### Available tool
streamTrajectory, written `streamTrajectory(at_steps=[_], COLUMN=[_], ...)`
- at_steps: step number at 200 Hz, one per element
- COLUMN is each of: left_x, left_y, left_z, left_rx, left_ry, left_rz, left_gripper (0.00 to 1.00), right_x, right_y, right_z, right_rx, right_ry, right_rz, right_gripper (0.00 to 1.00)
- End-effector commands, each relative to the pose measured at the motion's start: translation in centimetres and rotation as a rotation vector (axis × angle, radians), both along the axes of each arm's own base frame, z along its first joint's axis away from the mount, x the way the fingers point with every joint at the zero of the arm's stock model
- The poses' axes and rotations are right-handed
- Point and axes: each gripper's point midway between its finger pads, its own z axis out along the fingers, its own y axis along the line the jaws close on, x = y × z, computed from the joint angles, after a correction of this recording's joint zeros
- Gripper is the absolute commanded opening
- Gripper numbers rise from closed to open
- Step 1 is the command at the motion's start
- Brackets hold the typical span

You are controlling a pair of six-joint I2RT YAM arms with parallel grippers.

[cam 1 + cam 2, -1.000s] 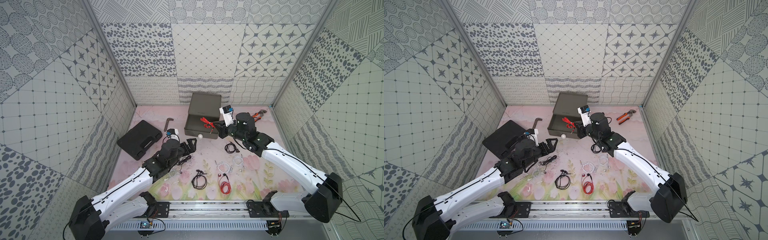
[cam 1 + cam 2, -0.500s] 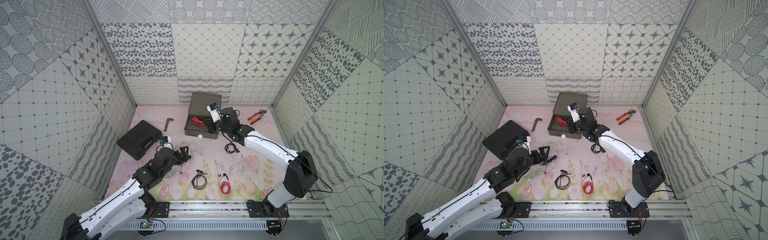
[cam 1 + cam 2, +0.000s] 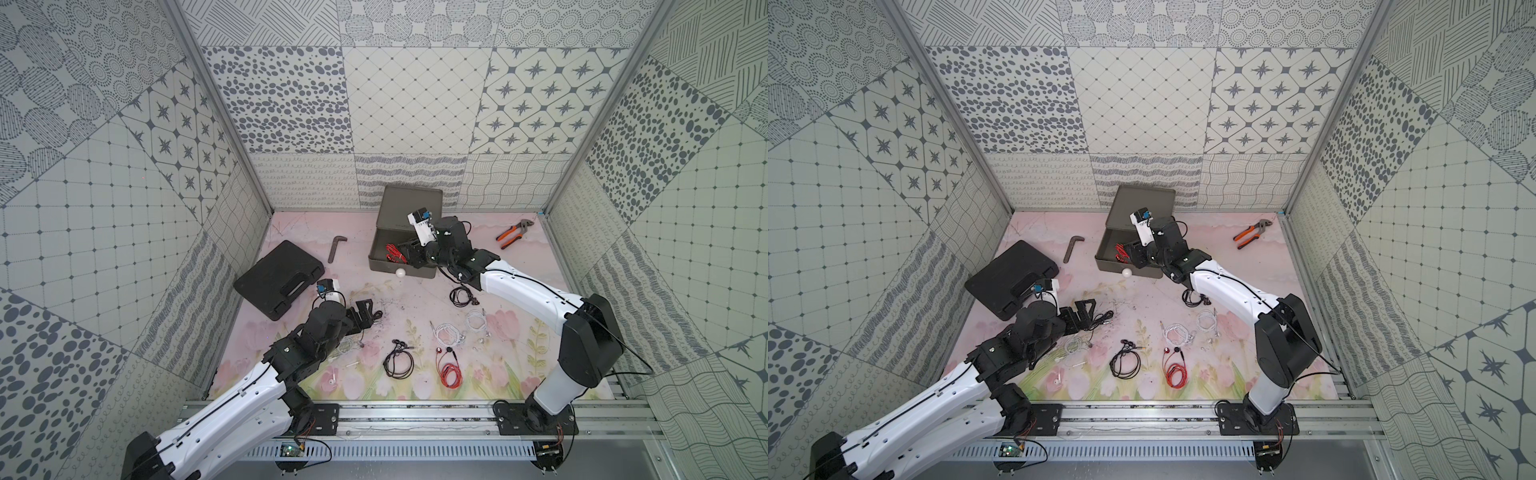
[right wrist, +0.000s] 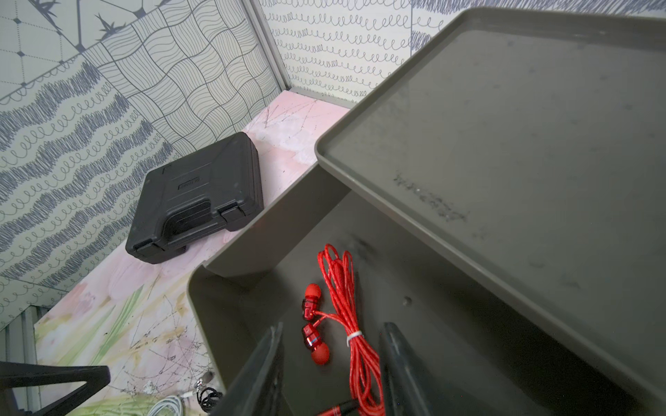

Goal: Place the wired earphones into the drawer by color
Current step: Place the wired earphones in the drawer, then pick up the wired earphones from the center of the board.

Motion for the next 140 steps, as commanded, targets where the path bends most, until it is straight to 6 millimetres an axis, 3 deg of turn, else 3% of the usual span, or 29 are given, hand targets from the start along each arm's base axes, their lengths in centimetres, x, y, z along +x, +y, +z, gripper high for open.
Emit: streamTrajectory(at_steps=[1, 47, 75, 108, 140], left_x=[-0.1, -0.7, -1.6, -2.8, -3.1], left_y=[0.1, -1.3, -2.1, -1.9, -1.4], left_z=[0.1, 0.9, 1.6, 1.0, 0.3], left_rx=[0.023, 0.017, 0.035, 0.077, 0.057], left_ry=[-0.009, -0.038, -0.054, -0.038, -0.032], left_rz=[-0.014, -0.123, -0.218, -0.271, -0.247], left_gripper=[0.99, 0.99, 0.99, 0.99, 0.99], right_x=[-1.2, -5.2, -8.6, -13.0, -17.0], right_y=[-1.3, -5.9, -9.2, -12.5, -14.2], right_z=[4.6, 5.9, 4.9, 2.2, -2.7], right_rx=[0.061, 0.057, 0.038, 0.029, -0.01], right_ry=[-0.082, -0.026, 0.049, 0.174, 0.345], right_rz=[-0.026, -0.112, -0.159, -0.2, -0.208], right_gripper=[0.54, 0.71, 0.76, 0.79, 0.79])
